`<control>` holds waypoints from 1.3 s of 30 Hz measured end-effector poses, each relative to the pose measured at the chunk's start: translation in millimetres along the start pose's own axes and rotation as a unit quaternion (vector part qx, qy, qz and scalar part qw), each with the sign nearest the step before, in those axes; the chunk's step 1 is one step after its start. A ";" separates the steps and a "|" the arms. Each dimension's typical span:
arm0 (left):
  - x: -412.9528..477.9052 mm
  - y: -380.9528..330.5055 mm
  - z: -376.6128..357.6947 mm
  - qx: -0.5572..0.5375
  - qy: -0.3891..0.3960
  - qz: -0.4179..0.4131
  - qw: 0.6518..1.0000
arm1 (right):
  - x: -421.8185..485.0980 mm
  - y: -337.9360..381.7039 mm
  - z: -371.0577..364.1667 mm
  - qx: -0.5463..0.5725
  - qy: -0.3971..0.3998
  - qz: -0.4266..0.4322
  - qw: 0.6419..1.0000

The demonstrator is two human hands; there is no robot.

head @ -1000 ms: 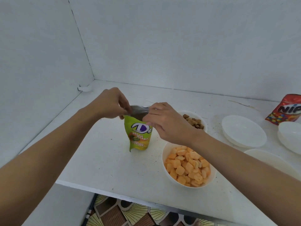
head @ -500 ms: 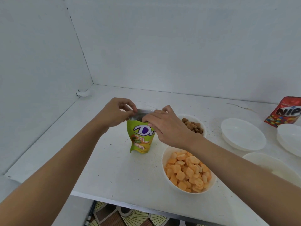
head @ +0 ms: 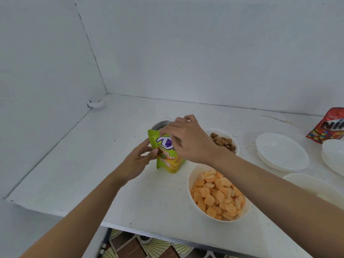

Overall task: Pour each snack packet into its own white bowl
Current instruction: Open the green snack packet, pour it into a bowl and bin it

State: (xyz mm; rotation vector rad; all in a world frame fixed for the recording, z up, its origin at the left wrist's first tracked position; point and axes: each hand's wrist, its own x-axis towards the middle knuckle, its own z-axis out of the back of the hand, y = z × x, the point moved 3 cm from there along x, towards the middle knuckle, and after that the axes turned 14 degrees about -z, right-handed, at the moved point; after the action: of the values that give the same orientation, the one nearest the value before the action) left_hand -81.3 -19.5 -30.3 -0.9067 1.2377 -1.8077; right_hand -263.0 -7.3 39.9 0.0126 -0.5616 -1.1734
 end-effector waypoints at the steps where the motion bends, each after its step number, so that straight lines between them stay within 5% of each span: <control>1: 0.6 4.4 -2.2 0.002 -0.007 0.007 1.000 | 2.0 1.4 -0.5 -0.005 -0.003 0.007 1.000; 12: 2.0 24.6 -14.7 -0.011 -0.073 -0.009 0.997 | 31.7 0.2 -10.7 0.043 0.150 -0.050 0.986; 24: -13.2 25.2 -19.6 0.078 -0.161 -0.167 0.970 | 38.9 -18.8 9.6 0.244 -0.001 -0.205 0.948; 35: 8.7 -28.8 -2.2 -0.099 -0.198 -0.203 0.954 | 45.9 -14.5 64.1 0.378 -0.109 -0.226 0.891; 39: 24.0 -40.3 2.3 -0.164 -0.190 -0.189 0.949 | 41.7 -22.3 84.4 0.355 -0.132 -0.227 0.897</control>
State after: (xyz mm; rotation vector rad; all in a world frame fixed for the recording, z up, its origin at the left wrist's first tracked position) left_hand -98.2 -31.4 12.0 -1.6931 1.1838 -1.6142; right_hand -306.8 -29.3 123.3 0.6515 -1.2574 -1.3683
